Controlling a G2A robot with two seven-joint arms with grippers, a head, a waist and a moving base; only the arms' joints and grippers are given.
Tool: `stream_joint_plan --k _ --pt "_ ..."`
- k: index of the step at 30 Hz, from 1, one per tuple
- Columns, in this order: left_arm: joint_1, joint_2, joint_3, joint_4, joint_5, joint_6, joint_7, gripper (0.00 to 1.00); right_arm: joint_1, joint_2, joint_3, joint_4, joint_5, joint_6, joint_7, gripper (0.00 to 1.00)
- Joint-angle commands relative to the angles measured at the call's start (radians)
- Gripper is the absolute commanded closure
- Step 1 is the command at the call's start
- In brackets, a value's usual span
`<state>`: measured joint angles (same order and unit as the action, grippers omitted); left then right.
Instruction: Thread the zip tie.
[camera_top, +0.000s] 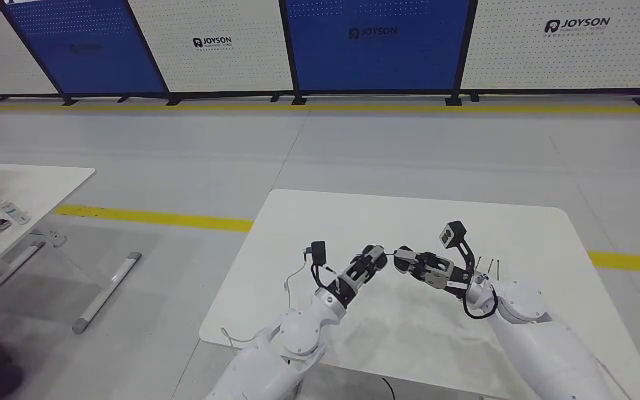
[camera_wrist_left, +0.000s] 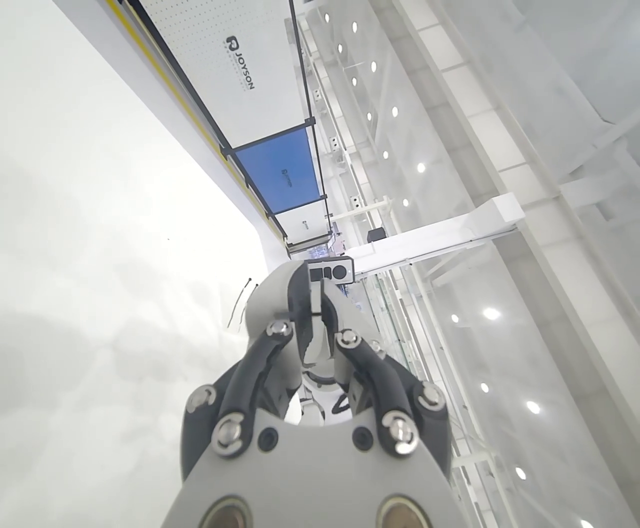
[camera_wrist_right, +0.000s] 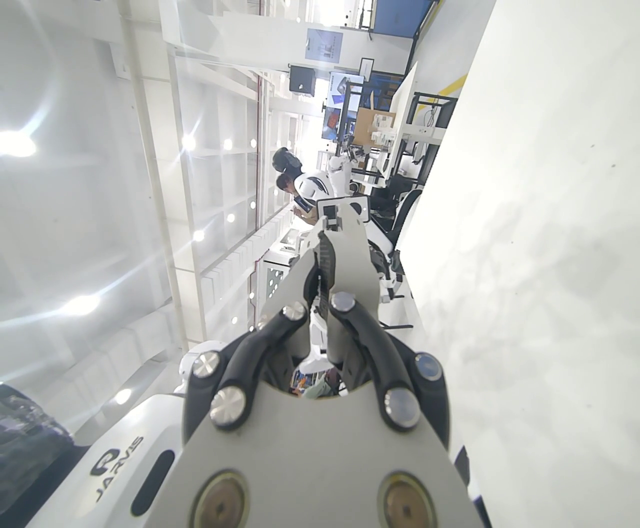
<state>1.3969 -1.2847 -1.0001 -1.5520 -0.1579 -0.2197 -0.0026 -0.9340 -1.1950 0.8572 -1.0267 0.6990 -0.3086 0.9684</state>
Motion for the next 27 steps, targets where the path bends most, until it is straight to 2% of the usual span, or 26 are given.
stream_joint_plan --k 1,3,5,8,13,15,17,27 --pt "0.004 0.001 -0.003 -0.003 -0.001 -0.003 -0.008 0.04 0.000 0.000 0.000 0.000 0.000 0.000 0.000 1.00" --pt "0.009 0.001 -0.005 -0.007 0.001 -0.006 -0.014 0.09 0.000 0.000 0.000 0.000 0.000 0.000 0.000 1.00" --pt "0.011 0.001 -0.006 -0.009 0.003 -0.008 -0.015 0.19 0.000 0.000 0.000 0.000 0.000 0.000 0.000 1.00" --pt "0.011 0.000 -0.005 -0.007 0.010 -0.009 -0.014 0.51 0.000 0.000 0.000 0.000 0.000 0.000 0.000 1.00" --pt "0.007 -0.002 -0.003 -0.001 0.017 -0.009 -0.009 0.75 0.000 0.000 0.000 0.000 0.000 0.000 0.000 1.00" --pt "0.005 -0.003 -0.002 0.002 0.019 -0.008 -0.007 0.90 0.000 0.000 0.000 0.000 0.000 0.000 0.000 1.00" --pt "0.003 -0.004 -0.002 0.004 0.017 -0.008 -0.006 1.00 0.000 0.000 0.000 0.000 0.000 0.000 0.000 1.00" --pt "-0.002 -0.009 0.002 0.013 0.020 -0.009 -0.004 1.00 0.000 0.000 0.000 0.000 0.000 0.000 0.000 1.00"
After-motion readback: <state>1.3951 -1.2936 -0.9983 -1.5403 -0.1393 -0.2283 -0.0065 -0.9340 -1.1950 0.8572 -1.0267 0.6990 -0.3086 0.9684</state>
